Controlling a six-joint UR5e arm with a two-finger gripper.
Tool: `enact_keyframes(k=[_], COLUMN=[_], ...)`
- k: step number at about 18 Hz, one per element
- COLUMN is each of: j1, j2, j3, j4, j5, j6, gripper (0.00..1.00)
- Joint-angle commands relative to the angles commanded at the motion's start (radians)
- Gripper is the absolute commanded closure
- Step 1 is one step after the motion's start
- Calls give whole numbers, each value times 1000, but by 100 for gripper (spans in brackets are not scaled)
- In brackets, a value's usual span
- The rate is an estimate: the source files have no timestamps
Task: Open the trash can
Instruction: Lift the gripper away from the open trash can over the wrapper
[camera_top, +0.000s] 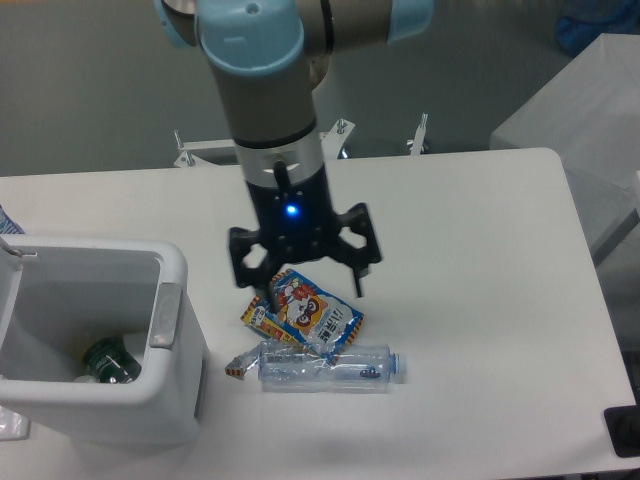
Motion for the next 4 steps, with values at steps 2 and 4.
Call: enact_keyframes(k=[2, 4], j1=[17, 37], j2=[-2, -2], j3=[0, 0], j4=[0, 0], j5=[2, 0], j6=[15, 20], gripper=[0, 0])
